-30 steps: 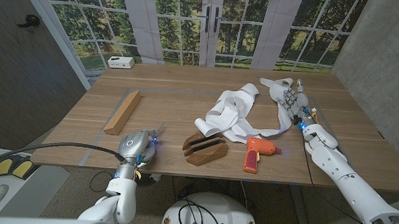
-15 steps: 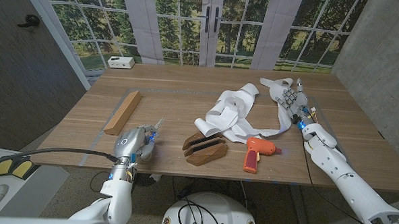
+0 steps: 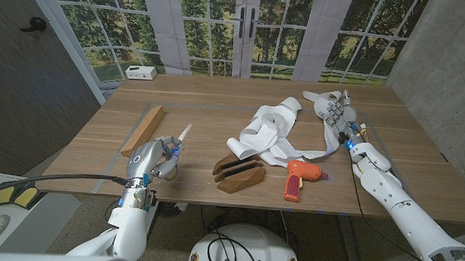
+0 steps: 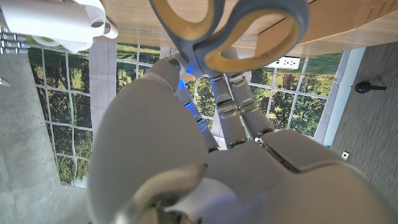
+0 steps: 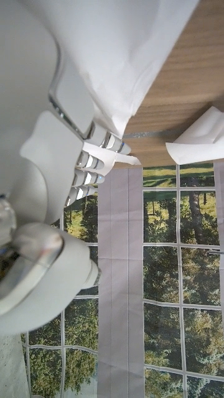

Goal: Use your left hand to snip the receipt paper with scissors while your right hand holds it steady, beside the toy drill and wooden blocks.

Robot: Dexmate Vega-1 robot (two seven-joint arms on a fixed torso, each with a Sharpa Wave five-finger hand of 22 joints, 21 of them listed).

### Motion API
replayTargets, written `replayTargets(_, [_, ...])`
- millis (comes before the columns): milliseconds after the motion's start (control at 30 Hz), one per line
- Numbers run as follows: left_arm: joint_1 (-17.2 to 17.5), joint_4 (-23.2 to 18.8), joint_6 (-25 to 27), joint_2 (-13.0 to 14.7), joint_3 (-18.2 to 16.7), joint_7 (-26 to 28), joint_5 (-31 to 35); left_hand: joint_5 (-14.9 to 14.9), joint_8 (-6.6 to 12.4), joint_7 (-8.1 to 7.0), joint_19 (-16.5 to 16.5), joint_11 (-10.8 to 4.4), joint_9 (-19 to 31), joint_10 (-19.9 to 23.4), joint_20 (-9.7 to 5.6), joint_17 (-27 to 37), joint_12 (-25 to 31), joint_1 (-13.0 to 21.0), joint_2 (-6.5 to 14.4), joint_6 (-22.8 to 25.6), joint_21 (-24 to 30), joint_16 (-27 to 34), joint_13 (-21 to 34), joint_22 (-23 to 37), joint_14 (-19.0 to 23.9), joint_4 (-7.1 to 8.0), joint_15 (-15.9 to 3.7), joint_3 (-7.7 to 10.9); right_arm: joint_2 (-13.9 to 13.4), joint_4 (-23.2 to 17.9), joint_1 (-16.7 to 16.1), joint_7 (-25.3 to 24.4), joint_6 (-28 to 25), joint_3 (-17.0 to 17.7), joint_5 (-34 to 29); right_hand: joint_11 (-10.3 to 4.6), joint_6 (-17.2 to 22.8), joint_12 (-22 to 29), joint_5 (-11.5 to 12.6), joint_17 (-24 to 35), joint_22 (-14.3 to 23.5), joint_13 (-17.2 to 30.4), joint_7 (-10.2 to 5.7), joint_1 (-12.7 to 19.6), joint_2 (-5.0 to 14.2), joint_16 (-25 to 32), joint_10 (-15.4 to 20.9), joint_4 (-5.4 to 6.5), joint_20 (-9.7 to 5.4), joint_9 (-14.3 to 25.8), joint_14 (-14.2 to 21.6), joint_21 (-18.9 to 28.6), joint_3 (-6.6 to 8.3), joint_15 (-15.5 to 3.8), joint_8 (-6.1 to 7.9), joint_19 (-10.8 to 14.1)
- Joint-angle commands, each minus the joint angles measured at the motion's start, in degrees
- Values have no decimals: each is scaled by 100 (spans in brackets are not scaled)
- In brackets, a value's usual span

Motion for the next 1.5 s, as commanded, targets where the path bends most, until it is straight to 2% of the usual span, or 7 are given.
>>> replayTargets(33, [51,339,-1287,-234,-522,-249,-330,-29,-27,14,-49,18,-18,-27,-706,11,-17,266,204,21,34,-29,1,10,595,-42,-1187,84,-77,-240,-113,-86,0,-5,-45,-31,2,-12,-27,6,26,27,-20,-23,3,24,-14,-26,43,16,-21,-24,-10,14,11,-37])
replayTargets(200, [-45,529,-1722,-423,-586,-292,-356,-84,-29,46,-66,31,-20,-13,-709,20,-34,286,221,10,54,-46,-29,11,613,-39,-1191,77,-123,-373,-196,-105,8,24,-31,-27,3,-11,-28,6,26,27,-20,-24,3,24,-14,-29,43,16,-23,-26,-8,15,12,-39])
replayTargets(467, [-316,1111,-2900,-830,-567,-33,-384,-131,-46,63,-82,37,-62,-18,-705,33,-37,304,230,25,70,-71,-25,10,606,-40,-1190,76,-183,-552,-335,-114,37,70,-2,-30,3,-9,-28,6,26,27,-15,-24,3,25,-14,-36,37,16,-22,-30,-4,18,13,-45])
replayTargets(633, [-406,1335,-3279,-1014,-552,83,-190,-174,-54,79,-107,56,-73,-26,-705,37,-43,325,240,15,75,-100,-26,6,592,-42,-1182,77,-211,-635,-423,-139,49,106,24,-30,3,-11,-28,7,27,27,-15,-28,4,25,-20,-37,28,16,-26,-31,-2,19,13,-47])
replayTargets(867, [-478,1561,-3662,-1281,-579,185,-120,-213,-63,92,-134,55,-109,-40,-704,54,-47,345,253,42,80,-114,-19,3,595,-43,-1176,80,-262,-768,-506,-171,53,157,51,-46,-9,-11,-28,7,27,27,-34,-31,5,24,-26,-42,27,16,-31,-34,2,18,9,-51])
replayTargets(1267, [-528,1638,-3958,-1534,-724,112,-52,-295,-61,110,-182,64,-110,-35,-697,71,-58,373,267,33,100,-151,-32,2,594,-40,-1177,72,-345,-1003,-615,-177,40,177,57,-55,-11,-10,-28,7,27,27,-34,-31,9,26,-30,-50,21,16,-29,-34,10,17,10,-52])
replayTargets(1500, [-624,1684,-4103,-1645,-784,-108,-235,-343,-59,121,-205,77,-103,-52,-690,60,-72,384,287,16,113,-182,-40,2,591,-35,-1173,64,-387,-1071,-669,-153,26,172,56,-52,-16,-6,-28,7,28,27,-28,-30,12,29,-22,-56,26,16,-23,-33,15,15,9,-48])
